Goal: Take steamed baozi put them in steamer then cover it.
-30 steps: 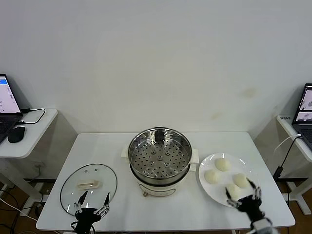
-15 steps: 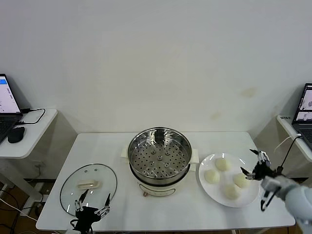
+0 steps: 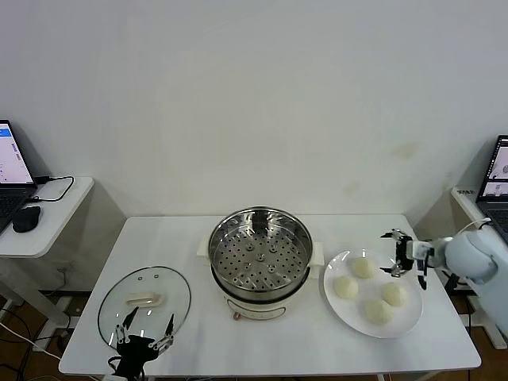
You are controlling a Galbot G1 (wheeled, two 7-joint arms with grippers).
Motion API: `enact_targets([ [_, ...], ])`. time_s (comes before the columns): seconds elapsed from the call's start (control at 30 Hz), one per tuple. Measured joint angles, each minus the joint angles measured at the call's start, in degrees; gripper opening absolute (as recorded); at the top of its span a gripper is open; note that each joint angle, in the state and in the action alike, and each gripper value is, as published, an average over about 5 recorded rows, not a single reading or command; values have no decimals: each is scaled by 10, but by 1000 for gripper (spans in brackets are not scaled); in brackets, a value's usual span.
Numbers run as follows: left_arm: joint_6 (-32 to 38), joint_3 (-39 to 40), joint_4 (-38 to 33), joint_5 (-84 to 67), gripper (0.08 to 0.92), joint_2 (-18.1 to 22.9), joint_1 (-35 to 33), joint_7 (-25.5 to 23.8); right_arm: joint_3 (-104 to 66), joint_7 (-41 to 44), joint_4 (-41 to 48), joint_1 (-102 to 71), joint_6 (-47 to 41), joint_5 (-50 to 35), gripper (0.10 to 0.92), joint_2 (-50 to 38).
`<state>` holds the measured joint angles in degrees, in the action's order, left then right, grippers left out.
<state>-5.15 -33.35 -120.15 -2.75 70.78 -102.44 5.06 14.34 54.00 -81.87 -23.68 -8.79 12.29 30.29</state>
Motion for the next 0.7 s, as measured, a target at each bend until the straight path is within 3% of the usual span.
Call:
enact_targets([
  [0.7,4,-21,5,4,823,-1,2,0,177,31,147,130,29,20,811,93],
])
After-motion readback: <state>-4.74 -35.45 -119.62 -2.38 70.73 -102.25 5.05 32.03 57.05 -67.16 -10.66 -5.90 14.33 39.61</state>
